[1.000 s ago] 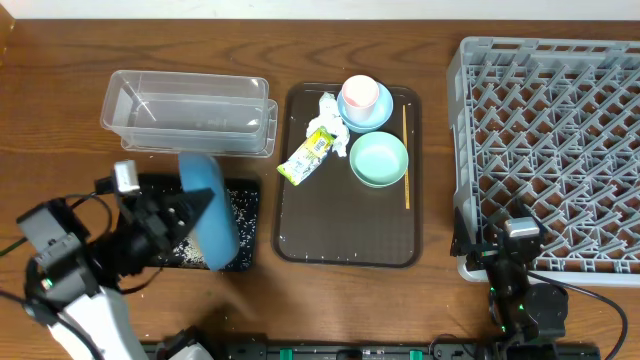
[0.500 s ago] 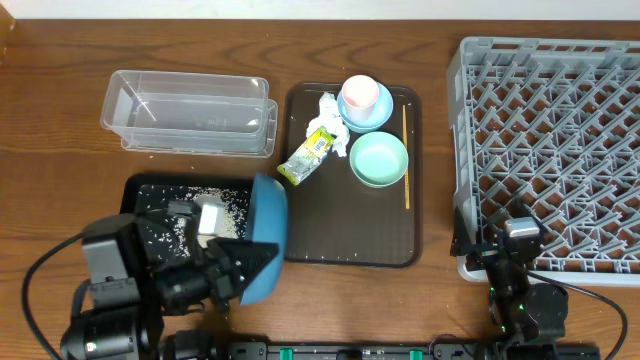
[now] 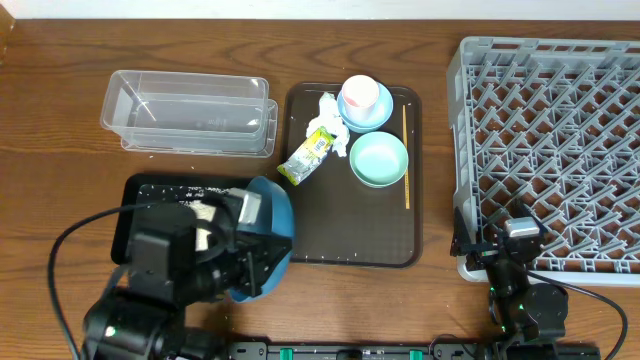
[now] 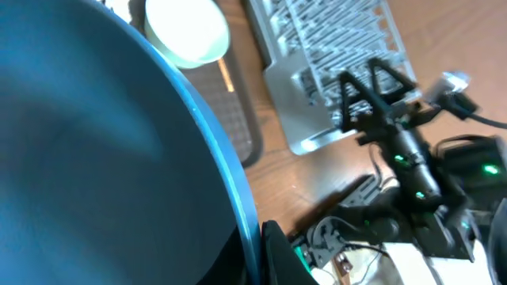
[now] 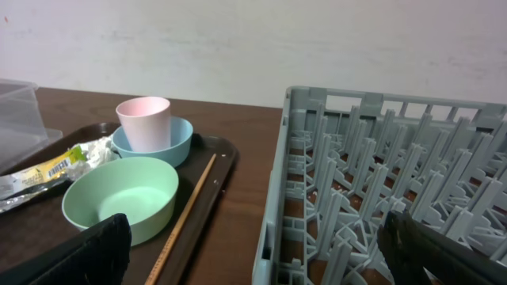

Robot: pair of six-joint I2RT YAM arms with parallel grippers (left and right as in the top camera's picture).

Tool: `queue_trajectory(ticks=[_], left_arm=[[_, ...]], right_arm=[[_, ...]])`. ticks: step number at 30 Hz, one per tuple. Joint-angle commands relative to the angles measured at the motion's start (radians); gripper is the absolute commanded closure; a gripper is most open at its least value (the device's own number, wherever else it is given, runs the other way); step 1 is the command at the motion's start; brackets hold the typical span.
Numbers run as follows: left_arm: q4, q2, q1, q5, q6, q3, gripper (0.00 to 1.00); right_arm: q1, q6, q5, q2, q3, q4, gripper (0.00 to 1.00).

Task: Sort waste into correct bins and load items into the dishwasher rack
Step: 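Carry the emptied blue bowl back onto the brown tray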

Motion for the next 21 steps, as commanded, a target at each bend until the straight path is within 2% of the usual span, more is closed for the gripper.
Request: queue_trajectory(ticks=[1, 9, 16, 21], left_arm=[[0.042, 0.057, -0.130, -0.219, -0.117, 0.014, 0.94], [0.138, 0.269, -0.467, -0.589, -0.242, 0.014, 0.94], [0.369, 0.403, -0.640, -0.602, -0.199, 0.014, 0.94], [0.405, 0.502, -0.672, -0.697, -0.201, 0.014, 0.94]], right_arm=[[0.010, -0.013, -0.004, -0.004, -0.002, -0.004, 0.01], [0.010, -0.013, -0.004, -0.004, -0.002, -0.004, 0.01], [0.010, -0.013, -0.004, -0.004, -0.002, -0.004, 0.01], [0.010, -0.013, -0.004, -0.004, -0.002, -0.004, 0.01]])
